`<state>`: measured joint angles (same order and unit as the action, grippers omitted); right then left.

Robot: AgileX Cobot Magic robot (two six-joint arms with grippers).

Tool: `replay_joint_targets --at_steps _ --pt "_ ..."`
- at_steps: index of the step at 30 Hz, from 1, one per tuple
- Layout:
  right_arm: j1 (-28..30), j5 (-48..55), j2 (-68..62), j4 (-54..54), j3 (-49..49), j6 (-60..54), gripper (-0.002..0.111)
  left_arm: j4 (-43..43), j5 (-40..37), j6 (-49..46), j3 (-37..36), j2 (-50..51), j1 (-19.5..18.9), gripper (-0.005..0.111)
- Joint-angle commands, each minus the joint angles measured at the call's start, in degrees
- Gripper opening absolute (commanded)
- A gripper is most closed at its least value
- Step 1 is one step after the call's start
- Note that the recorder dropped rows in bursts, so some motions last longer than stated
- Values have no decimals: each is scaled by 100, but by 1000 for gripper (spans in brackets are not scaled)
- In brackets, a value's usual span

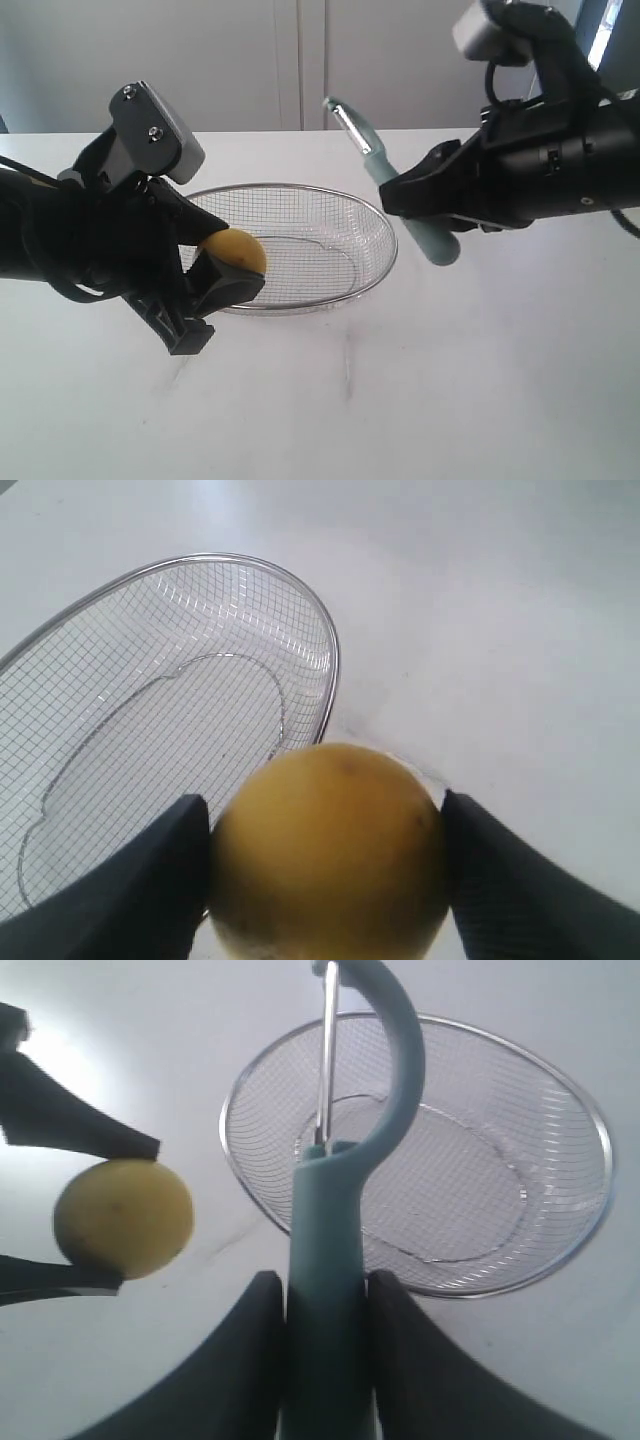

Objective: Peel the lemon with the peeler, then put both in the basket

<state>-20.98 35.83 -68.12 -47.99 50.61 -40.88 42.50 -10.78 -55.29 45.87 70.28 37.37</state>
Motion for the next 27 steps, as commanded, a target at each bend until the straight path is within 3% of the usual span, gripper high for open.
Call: replay_joint_targets --at_steps 1,10,15,19,27 --pt "66 -122 129 1022 3 868 0 67 12 -9 -19 -21 -14 0" --pt "-19 3 -810 883 -220 1267 0 67 12 -9 -19 -21 -14 0" --pt "-670 -13 -1438 790 -208 1242 0 67 12 -9 -19 -21 -14 0" --pt "-1165 -52 -1790 43 -198 573 0 67 12 -9 -19 -21 -14 0" --pt "-1259 10 -1822 -387 89 225 0 67 12 -9 -19 -21 -14 0"
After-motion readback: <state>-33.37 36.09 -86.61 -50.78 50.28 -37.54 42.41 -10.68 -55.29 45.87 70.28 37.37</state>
